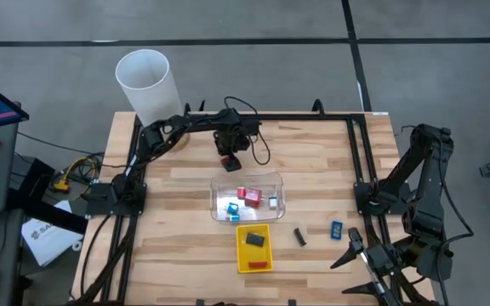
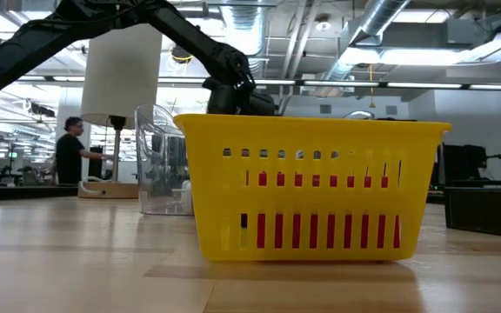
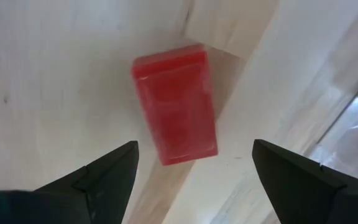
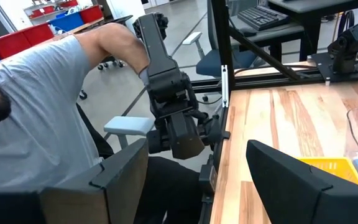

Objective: Pick & Place Office items
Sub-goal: Put the red digital clock into the yellow bin

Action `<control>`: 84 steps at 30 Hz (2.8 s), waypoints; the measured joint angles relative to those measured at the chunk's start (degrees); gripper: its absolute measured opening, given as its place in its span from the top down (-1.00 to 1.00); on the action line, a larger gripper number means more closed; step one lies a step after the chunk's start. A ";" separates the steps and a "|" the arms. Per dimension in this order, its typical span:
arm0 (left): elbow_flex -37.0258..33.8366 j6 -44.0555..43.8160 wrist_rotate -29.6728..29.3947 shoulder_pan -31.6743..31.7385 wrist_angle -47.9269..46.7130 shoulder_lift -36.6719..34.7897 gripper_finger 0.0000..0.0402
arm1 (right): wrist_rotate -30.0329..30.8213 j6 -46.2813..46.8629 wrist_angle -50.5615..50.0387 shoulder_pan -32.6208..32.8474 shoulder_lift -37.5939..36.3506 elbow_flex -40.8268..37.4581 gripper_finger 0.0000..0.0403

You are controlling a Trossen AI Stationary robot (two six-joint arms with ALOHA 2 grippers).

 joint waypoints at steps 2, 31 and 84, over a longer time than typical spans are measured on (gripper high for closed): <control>0.00 0.74 0.08 -0.38 -0.09 0.00 -0.56 | 0.00 0.12 0.02 0.00 0.00 0.00 -0.32; 0.72 -0.12 -2.97 -0.71 1.50 3.52 0.25 | -0.04 1.44 -0.11 0.02 0.00 0.00 -0.32; -13.22 -32.47 0.66 -46.25 21.34 -24.39 0.27 | -0.07 2.05 -0.48 0.12 0.02 0.00 -0.32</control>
